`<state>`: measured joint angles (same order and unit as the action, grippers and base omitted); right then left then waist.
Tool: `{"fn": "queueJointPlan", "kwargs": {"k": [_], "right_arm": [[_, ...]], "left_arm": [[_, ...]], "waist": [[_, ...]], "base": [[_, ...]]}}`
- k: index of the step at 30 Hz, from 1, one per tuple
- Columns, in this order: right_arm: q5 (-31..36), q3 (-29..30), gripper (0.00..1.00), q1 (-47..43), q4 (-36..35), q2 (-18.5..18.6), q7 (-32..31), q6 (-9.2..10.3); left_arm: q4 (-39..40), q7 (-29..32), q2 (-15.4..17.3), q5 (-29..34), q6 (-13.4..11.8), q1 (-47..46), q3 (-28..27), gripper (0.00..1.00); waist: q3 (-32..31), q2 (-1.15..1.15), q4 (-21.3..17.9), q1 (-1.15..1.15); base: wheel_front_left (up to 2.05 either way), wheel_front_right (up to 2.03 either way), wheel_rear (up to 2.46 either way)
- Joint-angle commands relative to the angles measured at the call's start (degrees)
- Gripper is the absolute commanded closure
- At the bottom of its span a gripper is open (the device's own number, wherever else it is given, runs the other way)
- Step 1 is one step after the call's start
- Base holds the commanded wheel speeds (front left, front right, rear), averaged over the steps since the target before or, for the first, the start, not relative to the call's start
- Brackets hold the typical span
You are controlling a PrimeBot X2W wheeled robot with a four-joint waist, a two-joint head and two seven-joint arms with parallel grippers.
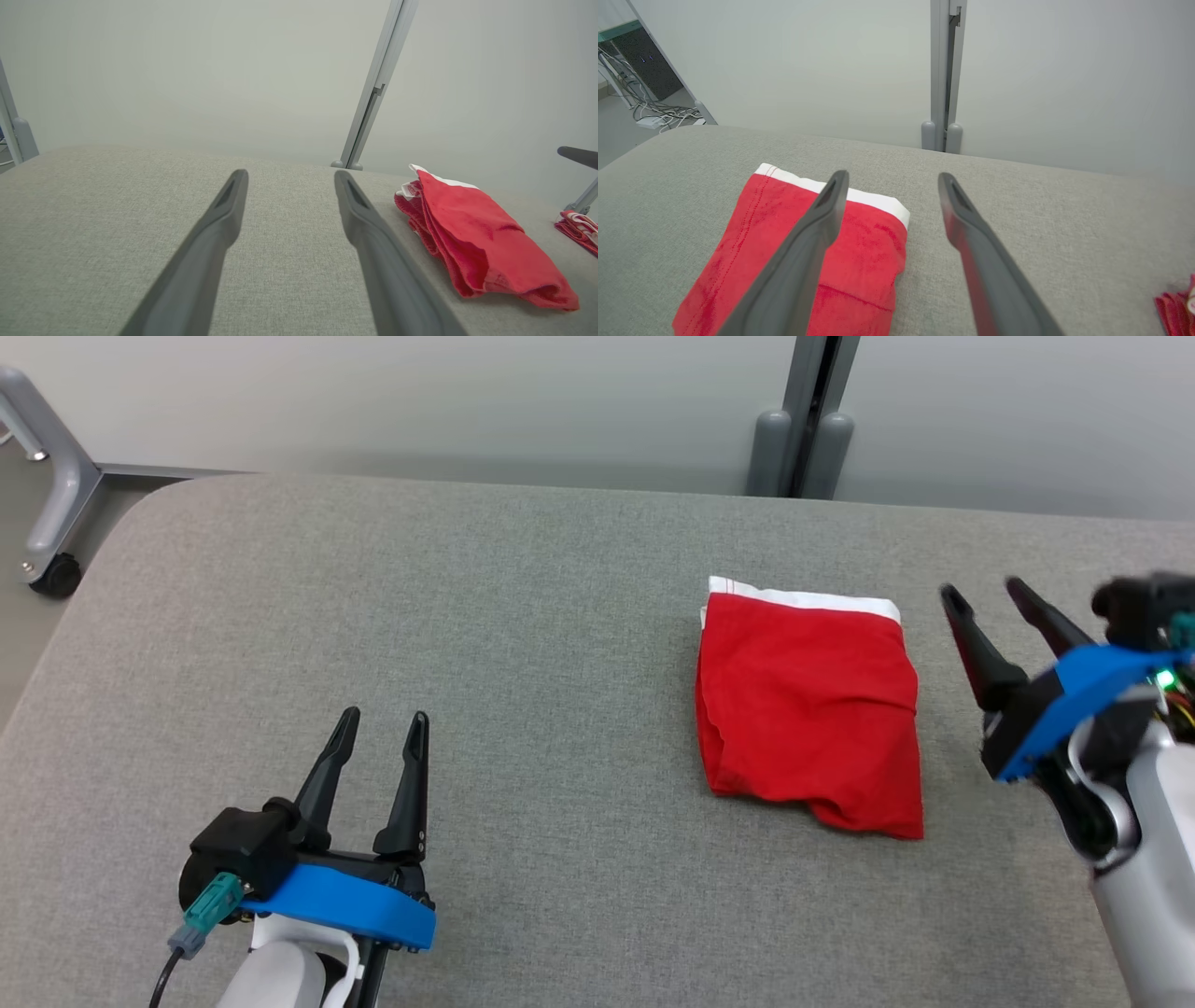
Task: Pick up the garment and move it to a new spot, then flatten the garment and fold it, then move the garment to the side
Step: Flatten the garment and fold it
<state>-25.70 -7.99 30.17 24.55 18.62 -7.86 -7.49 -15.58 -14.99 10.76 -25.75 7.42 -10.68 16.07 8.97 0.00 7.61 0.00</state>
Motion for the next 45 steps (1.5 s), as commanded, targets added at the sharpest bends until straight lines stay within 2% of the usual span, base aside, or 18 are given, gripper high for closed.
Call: {"fn": "queueJointPlan", "kwargs": {"k": [1,3,8,14,20,25,36,45], "right_arm": [[1.8,1.6,0.00,-2.6,0.2,-0.5,1.7,0.00],[2.5,2.8,0.00,-3.9,0.3,-1.1,2.9,0.00],[6.3,9.7,0.00,-10.8,-1.6,-5.3,11.1,0.00],[8.8,12.5,0.00,-18.3,-8.6,-10.4,16.4,0.00],[9.8,12.1,0.00,-24.2,-16.6,-12.6,15.3,0.00],[10.2,11.2,0.00,-27.6,-20.2,-13.6,13.1,0.00],[10.1,9.1,0.00,-29.4,-16.5,-13.2,12.6,0.00],[10.2,8.8,0.00,-28.1,-13.7,-12.9,12.0,0.00]], "left_arm": [[0.0,-0.3,0.0,0.2,0.1,0.2,0.0,0.00],[-0.1,-0.3,-0.1,0.2,0.1,0.2,0.1,0.00],[-0.1,-0.3,-0.6,0.6,0.1,1.0,-1.4,0.00],[-0.1,-0.3,-1.3,2.1,0.1,3.0,-4.9,0.00],[-0.4,-0.3,-2.2,3.8,0.1,5.6,-8.3,0.00],[-1.2,-0.3,-2.2,4.7,0.1,6.8,-9.6,0.00],[-4.5,-0.3,-1.6,6.2,0.1,7.3,-10.6,0.00],[-5.5,-0.3,-2.4,6.7,0.1,8.0,-10.9,0.00]], "waist": [[-0.4,0.00,-0.3,0.00],[-0.6,0.00,-0.4,0.00],[-2.0,0.00,-1.3,0.00],[-3.6,0.00,-3.6,0.00],[-5.3,0.00,-6.2,0.00],[-6.5,0.00,-7.7,0.00],[-9.1,0.00,-9.2,0.00],[-9.7,0.00,-8.8,0.00]], "base": [[0.00,0.00,0.00],[0.00,0.00,0.00],[0.00,0.00,0.00],[0.00,0.00,0.00],[0.00,0.00,0.00],[0.00,0.00,0.00],[0.00,0.00,0.00],[0.00,0.00,0.00]]}}
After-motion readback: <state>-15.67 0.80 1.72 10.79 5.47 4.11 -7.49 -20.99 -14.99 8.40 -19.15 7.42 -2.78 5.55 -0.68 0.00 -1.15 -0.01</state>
